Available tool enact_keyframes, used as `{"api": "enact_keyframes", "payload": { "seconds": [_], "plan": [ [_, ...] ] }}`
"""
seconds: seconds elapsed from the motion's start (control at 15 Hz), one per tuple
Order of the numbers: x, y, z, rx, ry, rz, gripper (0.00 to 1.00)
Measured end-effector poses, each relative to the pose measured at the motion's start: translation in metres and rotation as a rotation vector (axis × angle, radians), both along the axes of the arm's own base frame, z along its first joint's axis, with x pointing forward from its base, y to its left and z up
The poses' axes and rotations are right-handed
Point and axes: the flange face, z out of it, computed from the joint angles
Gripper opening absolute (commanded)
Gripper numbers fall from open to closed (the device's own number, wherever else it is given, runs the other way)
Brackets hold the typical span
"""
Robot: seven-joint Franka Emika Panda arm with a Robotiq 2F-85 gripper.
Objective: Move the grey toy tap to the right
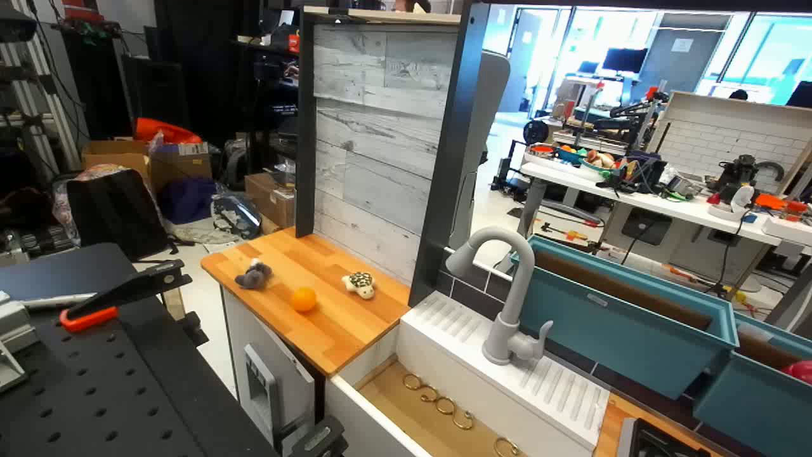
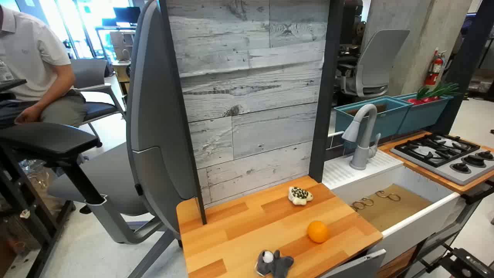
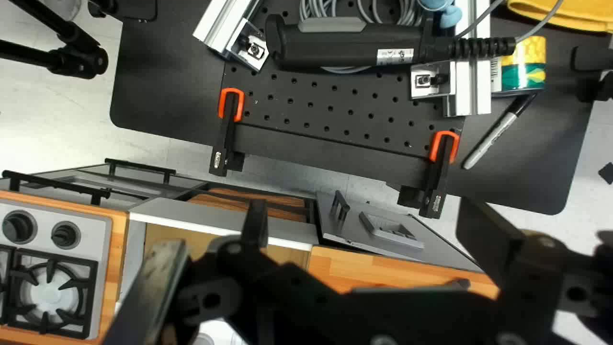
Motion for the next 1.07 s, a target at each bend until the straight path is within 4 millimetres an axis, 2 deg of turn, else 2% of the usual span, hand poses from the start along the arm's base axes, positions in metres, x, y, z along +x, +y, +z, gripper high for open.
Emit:
{"api": "enact_keyframes", "payload": {
  "seconds": [1.07],
  "plan": [
    [0.0032,0.0000,-0.0025,-0.001,0.004,-0.006,1.00]
  ]
}}
